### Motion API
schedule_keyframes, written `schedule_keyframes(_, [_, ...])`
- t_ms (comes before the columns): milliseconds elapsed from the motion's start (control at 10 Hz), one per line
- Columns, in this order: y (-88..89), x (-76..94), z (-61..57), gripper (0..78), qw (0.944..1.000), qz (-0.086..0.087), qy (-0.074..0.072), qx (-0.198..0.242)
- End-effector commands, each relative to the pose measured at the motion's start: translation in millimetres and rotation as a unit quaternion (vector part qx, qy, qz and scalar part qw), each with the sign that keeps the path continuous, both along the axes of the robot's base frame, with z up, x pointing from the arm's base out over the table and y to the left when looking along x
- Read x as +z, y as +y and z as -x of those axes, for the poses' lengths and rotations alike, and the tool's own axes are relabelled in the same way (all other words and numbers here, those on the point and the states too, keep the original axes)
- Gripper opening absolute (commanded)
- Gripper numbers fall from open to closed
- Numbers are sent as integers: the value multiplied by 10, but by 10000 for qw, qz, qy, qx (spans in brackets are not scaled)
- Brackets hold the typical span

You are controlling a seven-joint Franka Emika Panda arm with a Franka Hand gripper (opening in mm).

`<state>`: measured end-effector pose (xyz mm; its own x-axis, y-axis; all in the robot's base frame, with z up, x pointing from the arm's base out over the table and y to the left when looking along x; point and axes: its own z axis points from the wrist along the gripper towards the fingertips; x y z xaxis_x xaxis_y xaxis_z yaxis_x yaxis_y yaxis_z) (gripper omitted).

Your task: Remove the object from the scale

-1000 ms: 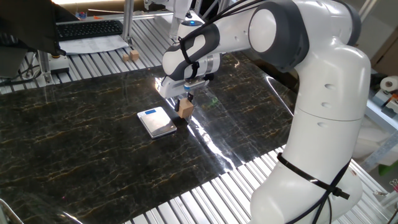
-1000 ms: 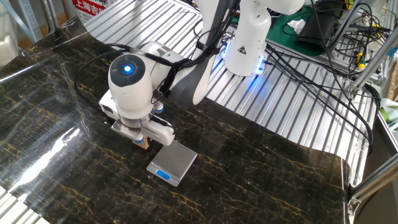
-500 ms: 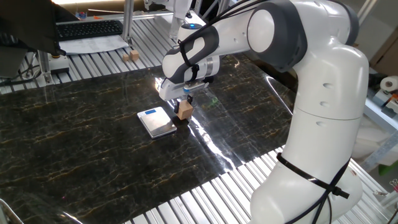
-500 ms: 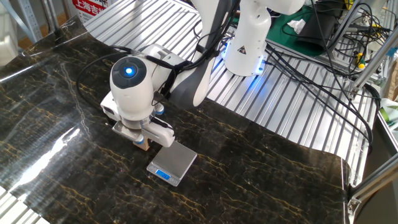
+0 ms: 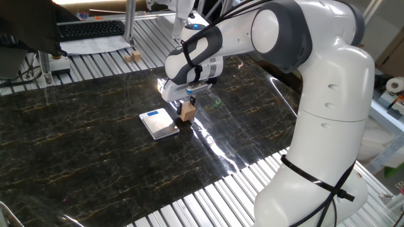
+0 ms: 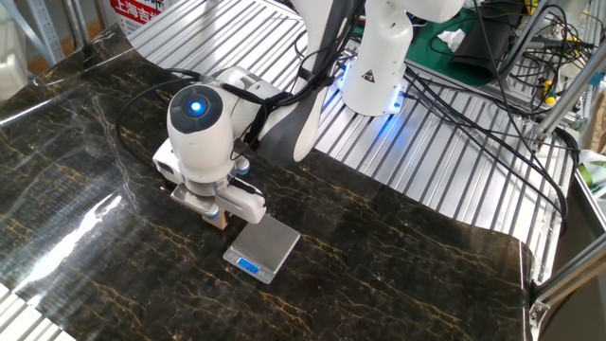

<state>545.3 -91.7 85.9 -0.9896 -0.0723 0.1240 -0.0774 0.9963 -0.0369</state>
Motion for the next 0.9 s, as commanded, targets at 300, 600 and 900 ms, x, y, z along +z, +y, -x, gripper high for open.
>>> schedule_keyframes(300, [-7, 22, -17, 774, 10000, -15, -37, 14])
schedule_keyframes(600, [-7, 22, -17, 774, 10000, -15, -37, 14])
schedule_keyframes(900, [-11, 156, -102, 774, 9997, -206, -50, -91])
